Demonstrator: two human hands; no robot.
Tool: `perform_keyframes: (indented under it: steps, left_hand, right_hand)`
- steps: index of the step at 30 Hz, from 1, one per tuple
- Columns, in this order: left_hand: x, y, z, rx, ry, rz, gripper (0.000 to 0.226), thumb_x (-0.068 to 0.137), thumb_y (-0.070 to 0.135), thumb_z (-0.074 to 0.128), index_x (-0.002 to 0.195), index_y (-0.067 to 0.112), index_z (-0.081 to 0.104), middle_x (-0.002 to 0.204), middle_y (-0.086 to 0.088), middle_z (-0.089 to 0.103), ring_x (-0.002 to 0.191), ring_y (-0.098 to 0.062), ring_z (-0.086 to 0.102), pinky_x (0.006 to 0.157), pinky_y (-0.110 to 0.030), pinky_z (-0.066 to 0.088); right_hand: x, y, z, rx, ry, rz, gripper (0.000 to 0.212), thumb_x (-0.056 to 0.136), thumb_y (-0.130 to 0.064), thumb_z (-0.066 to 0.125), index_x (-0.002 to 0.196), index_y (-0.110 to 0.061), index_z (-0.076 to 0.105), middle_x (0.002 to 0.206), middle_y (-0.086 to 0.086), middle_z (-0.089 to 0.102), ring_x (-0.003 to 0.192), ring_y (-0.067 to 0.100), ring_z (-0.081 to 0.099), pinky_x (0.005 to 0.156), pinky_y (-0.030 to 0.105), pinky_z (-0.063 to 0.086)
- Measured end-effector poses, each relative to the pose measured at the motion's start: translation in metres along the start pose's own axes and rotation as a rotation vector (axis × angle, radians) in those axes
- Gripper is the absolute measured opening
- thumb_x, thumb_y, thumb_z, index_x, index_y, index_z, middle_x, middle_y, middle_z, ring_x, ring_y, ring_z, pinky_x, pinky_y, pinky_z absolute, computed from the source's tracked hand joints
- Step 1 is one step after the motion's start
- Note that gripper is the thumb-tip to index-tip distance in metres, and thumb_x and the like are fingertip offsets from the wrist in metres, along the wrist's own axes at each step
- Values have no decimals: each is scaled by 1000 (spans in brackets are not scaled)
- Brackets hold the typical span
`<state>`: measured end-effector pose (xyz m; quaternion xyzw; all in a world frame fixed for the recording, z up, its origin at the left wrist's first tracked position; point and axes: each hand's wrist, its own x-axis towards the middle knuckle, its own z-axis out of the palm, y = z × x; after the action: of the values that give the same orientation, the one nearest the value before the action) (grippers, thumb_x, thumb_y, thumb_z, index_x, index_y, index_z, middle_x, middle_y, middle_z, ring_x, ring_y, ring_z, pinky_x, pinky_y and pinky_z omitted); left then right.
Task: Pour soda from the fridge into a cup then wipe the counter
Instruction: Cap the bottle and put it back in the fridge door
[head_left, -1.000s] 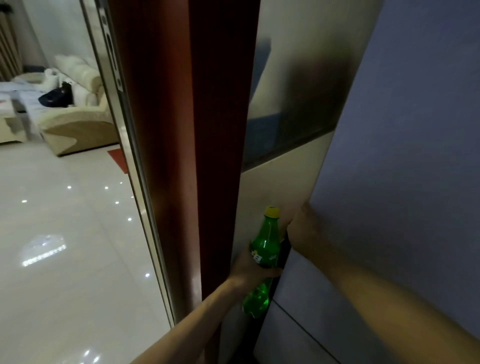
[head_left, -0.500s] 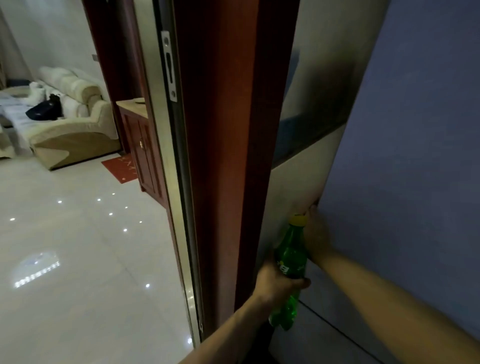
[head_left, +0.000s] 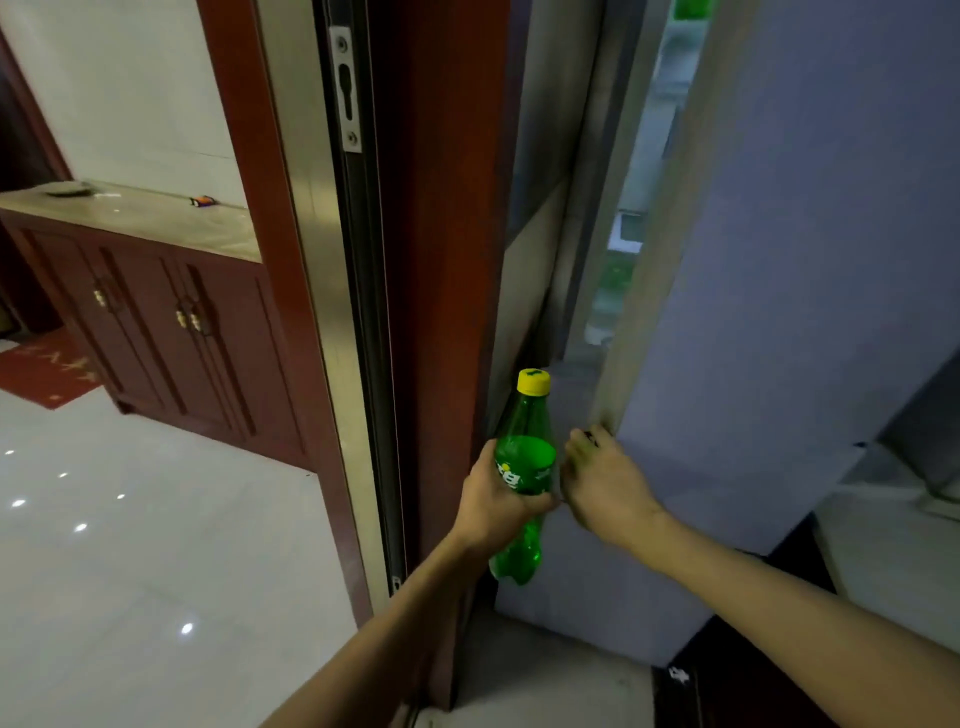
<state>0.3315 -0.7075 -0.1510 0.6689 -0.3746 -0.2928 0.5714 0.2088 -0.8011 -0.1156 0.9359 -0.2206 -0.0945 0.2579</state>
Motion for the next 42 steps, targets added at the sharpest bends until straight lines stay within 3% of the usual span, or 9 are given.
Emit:
perform_keyframes:
  steps: [2,12,15,18,21,25,30,34,42]
  left_hand:
    - [-4,4,4,4,-35,21,63,47,25,86,103,23,57,98,2,70,91,-17,68,83,-40,57]
    - [-27,22,53,-31,-93,35,70,50,20,94,111,14,59,100,-5,71,94,-23,69,87,-47,56]
    - [-34,34,71,-26,-104,52,68,53,18,94,110,14,58,100,-3,70,93,-20,68,87,-46,56]
    - [-44,46,89,-32,-116,48,72,46,33,90,109,17,59,98,-3,72,92,-20,70,84,-49,57]
    - [-56,56,106,-57,-135,45,73,45,35,87,110,17,58,100,-3,71,93,-21,70,84,-50,57]
    - [-71,67,125,-42,-187,77,69,52,28,88,112,16,57,102,-3,70,95,-20,69,86,-49,57]
    - [-84,79,144,-44,-215,74,62,58,19,89,110,18,56,98,-3,69,90,-20,69,83,-48,59]
    - [-89,98,158,-75,-172,107,64,63,20,89,114,18,52,100,-3,66,92,-19,68,83,-45,59]
    - [-94,151,179,-108,-255,336,67,67,29,89,122,22,51,103,7,67,95,-10,67,80,-31,58]
  right_hand:
    - [-24,-7,-7,-50,-62,26,20,57,-26,80,55,-12,67,54,9,55,67,28,51,76,42,31]
    - [-115,7,-28,8,229,241,17,79,-22,58,72,-8,66,73,11,56,80,31,51,81,45,44]
    - [-134,16,-33,49,201,311,24,81,-25,48,83,-8,65,87,13,60,90,33,54,87,45,44]
    - [-148,20,-31,102,131,384,37,80,-30,40,97,-8,65,109,17,61,101,35,55,89,45,45]
    - [-161,27,-24,154,130,479,46,76,-32,52,111,-4,64,122,19,60,104,34,58,87,43,49]
    - [-182,38,-9,220,111,510,58,70,-32,67,119,1,62,112,17,65,95,31,61,81,39,52]
    - [-218,58,0,217,211,471,35,78,-28,60,106,-9,68,100,8,67,88,27,63,76,38,52]
    - [-241,61,7,201,242,526,33,82,-28,51,104,-9,67,93,7,66,82,26,61,71,37,50]
    - [-272,70,14,227,266,603,18,77,-26,61,86,-14,71,76,3,62,69,23,60,60,34,49]
